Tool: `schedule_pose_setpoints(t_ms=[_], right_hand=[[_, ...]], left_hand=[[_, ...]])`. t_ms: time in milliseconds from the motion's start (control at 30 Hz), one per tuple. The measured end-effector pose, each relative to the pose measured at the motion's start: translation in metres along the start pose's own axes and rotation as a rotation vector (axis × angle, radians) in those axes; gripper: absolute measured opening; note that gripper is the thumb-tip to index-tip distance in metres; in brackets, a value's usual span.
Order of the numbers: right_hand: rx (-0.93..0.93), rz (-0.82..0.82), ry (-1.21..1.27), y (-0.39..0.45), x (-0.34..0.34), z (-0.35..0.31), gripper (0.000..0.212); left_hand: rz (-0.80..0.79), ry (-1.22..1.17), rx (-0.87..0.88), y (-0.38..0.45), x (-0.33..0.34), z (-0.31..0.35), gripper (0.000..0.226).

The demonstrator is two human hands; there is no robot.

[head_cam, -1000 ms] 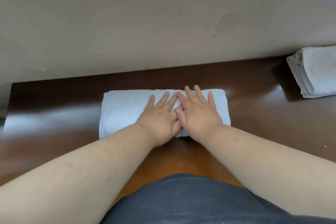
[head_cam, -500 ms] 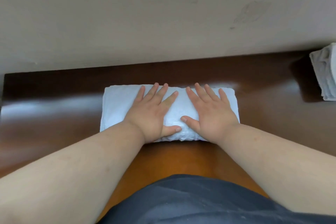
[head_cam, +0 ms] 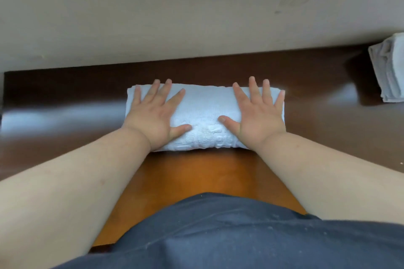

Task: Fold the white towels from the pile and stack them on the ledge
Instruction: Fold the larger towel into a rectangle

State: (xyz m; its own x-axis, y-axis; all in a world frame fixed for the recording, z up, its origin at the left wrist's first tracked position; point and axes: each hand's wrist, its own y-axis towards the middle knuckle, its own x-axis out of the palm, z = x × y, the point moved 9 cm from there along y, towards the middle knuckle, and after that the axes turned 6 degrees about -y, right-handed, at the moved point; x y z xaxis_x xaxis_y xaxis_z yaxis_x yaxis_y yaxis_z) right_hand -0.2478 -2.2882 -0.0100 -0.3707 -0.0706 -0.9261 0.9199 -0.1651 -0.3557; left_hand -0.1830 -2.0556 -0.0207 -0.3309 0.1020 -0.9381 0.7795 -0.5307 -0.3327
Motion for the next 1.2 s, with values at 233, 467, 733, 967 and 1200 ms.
schedule_pose_setpoints(t_ms=[233, 467, 733, 967, 1200], right_hand=[[0.095, -0.040, 0.259, -0.005, 0.015, 0.030, 0.076], [0.335, 0.260, 0.849, -0.033, 0.000, 0.076, 0.082], [0.557, 0.138, 1.069, -0.079, 0.053, 0.074, 0.050], [0.549, -0.069, 1.402, -0.059, 0.067, 0.071, 0.047], [0.686, -0.413, 1.714, -0.044, 0.067, 0.070, 0.045]], left_hand=[[-0.104, -0.108, -0.149, -0.020, 0.016, -0.056, 0.095], [0.316, -0.666, -0.653, -0.073, 0.005, -0.079, 0.098], [0.266, -1.411, -0.934, -0.092, 0.056, -0.066, 0.041], [0.236, -1.235, -0.827, -0.086, 0.049, -0.075, 0.051], [0.019, -1.777, -1.073, -0.074, 0.043, -0.062, 0.049]])
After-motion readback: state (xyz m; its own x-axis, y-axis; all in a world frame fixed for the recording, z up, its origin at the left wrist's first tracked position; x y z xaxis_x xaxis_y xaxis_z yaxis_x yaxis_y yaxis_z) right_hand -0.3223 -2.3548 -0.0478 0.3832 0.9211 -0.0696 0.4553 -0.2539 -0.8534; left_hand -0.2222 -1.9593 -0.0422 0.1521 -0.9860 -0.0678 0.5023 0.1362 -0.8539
